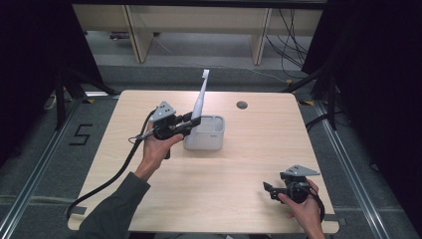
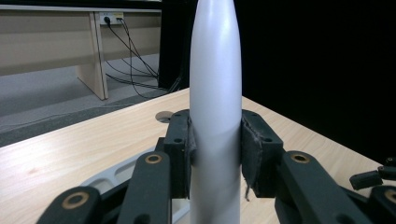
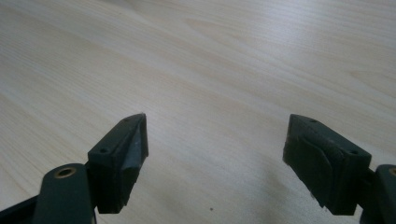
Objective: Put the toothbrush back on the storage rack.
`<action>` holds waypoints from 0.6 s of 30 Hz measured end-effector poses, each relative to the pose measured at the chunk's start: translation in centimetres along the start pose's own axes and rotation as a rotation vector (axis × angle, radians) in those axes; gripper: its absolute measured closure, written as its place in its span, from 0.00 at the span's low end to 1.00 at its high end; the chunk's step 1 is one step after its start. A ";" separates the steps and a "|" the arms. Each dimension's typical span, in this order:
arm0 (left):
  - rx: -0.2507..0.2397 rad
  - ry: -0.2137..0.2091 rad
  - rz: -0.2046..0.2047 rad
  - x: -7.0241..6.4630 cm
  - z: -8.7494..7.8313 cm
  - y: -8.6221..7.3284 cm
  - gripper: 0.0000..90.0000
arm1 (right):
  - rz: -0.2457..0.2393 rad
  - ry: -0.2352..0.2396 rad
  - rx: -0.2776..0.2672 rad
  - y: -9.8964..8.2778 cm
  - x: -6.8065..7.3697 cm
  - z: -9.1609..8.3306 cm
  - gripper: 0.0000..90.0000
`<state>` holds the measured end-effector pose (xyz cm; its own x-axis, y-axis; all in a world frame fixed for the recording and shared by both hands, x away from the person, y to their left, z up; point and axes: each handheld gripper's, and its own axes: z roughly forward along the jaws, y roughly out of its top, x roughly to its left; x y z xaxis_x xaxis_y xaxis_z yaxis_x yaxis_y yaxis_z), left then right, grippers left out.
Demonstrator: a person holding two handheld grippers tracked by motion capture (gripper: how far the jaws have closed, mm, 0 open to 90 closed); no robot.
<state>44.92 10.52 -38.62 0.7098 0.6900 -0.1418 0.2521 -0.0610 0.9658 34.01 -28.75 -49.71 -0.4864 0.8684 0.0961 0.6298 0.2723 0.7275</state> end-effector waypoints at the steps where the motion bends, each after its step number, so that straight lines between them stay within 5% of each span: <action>1: -0.003 0.001 -0.003 -0.2 0.3 0.1 0.74 | -0.021 -0.002 -0.007 0.0 -0.2 0.0 0.25; 5: -0.015 -0.007 -0.007 -0.7 1.6 0.8 0.74 | 0.008 0.001 0.002 0.0 0.0 0.0 0.25; 18: -0.014 0.002 -0.007 -1.3 4.9 1.7 0.74 | -0.001 -0.002 -0.010 0.0 -0.2 -0.1 0.25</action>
<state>47.63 6.01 -37.84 0.7068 0.6918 -0.1481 0.2476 -0.0458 0.9678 34.04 -28.93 -49.72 -0.4863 0.8687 0.0940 0.6231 0.2693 0.7343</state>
